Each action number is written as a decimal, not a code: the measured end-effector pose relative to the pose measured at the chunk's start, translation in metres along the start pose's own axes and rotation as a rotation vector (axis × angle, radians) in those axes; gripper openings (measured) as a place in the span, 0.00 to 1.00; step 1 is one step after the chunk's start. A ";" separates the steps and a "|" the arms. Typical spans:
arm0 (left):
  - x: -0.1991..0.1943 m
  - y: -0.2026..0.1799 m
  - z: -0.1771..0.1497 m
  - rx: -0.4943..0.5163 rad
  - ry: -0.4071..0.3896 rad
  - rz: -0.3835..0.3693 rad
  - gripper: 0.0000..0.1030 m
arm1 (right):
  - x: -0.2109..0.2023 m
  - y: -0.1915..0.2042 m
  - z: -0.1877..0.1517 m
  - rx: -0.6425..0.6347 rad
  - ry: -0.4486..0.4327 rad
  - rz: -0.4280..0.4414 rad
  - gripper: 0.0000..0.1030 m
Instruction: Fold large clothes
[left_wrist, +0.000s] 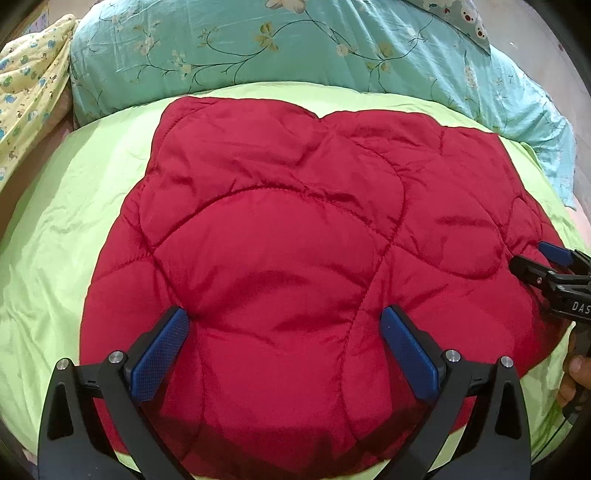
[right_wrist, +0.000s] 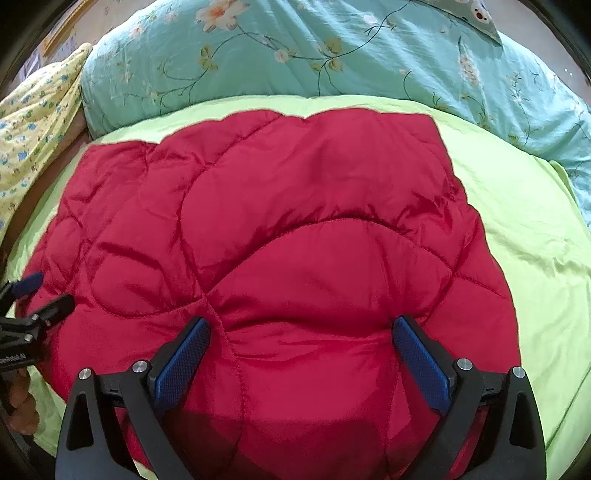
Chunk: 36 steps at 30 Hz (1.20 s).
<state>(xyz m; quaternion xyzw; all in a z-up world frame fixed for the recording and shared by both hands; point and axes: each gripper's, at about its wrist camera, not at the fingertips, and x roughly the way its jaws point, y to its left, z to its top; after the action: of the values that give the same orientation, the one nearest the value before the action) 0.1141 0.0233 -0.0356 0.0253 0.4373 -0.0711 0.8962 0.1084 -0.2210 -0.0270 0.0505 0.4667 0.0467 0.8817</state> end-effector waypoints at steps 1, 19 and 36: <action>-0.003 0.000 -0.001 -0.003 0.002 -0.003 1.00 | -0.002 -0.002 0.001 0.003 -0.001 0.004 0.95; -0.048 0.008 -0.069 -0.043 0.069 -0.011 1.00 | -0.085 0.023 -0.067 -0.012 0.000 0.114 0.97; -0.119 -0.022 -0.077 0.029 -0.002 0.026 1.00 | -0.147 0.051 -0.088 -0.037 0.016 0.123 0.97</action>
<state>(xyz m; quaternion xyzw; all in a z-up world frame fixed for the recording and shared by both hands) -0.0211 0.0227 0.0111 0.0439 0.4351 -0.0657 0.8969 -0.0487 -0.1852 0.0508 0.0626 0.4690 0.1099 0.8741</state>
